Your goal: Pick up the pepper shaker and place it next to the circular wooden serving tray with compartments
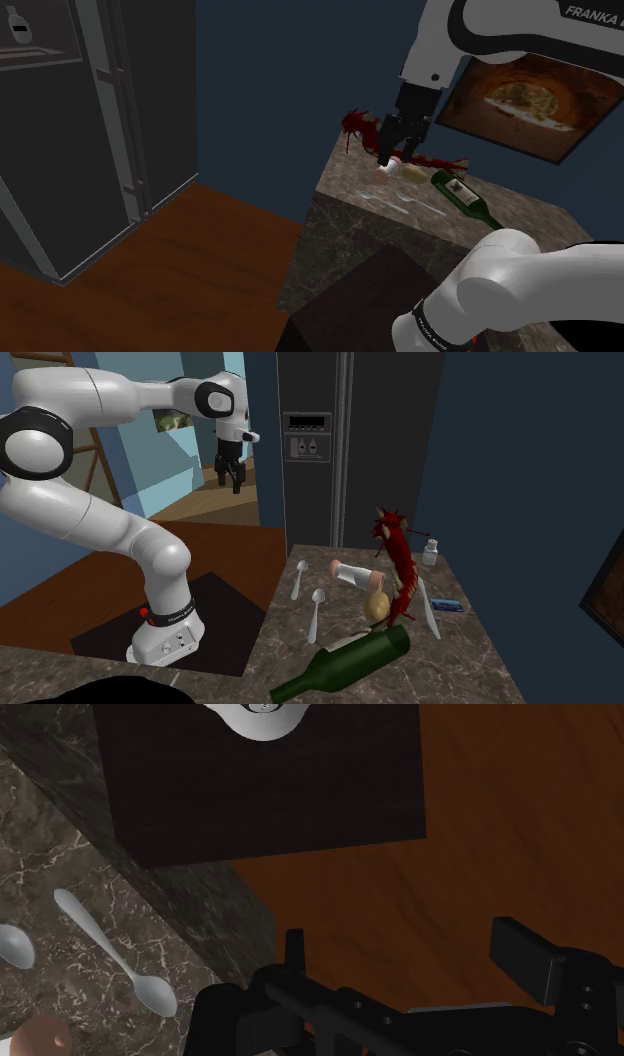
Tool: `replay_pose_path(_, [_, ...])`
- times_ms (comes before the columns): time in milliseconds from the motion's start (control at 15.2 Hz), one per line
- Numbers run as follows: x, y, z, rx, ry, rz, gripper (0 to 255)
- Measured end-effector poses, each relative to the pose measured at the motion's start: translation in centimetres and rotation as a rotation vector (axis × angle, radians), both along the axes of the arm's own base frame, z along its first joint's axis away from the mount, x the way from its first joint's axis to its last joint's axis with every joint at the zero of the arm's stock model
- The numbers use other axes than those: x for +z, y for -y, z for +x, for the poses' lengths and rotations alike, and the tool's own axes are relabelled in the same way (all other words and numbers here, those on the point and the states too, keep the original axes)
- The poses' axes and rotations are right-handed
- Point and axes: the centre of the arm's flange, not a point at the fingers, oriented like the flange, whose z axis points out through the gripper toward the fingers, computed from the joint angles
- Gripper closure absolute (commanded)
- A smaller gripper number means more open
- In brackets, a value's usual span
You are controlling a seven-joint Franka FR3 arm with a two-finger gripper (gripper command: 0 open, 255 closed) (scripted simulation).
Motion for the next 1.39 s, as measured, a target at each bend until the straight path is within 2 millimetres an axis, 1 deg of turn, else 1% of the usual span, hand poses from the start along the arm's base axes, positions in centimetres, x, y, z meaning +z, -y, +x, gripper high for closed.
replay_pose_path(132, [-0.4,0.3,0.3,-0.013,0.004,-0.002,0])
replay_pose_path(396, [-2.7,2.9,2.4,-0.108,0.036,-0.019,0])
replay_pose_path(462, [-3.6,3.8,2.8,-0.135,0.045,-0.023,0])
replay_pose_path(528, [-4.0,4.8,3.6,-0.162,0.056,-0.028,0])
replay_pose_path(660, [-5.6,6.2,4.3,-0.215,0.075,-0.037,0])
replay_pose_path(924, [-7.9,9.7,6.4,-0.324,0.113,-0.056,0])
replay_pose_path(1122, [-9.4,12.7,7.8,-0.406,0.142,-0.070,0])
replay_pose_path(1188, [-10.2,13.5,8.2,-0.432,0.151,-0.074,0])
replay_pose_path(1254, [-10.7,14.8,8.8,-0.459,0.161,-0.080,0])
replay_pose_path(1320, [-11.2,15.5,8.9,-0.486,0.171,-0.084,0])
replay_pose_path(1386, [-11.9,16.6,9.2,-0.513,0.181,-0.089,0])
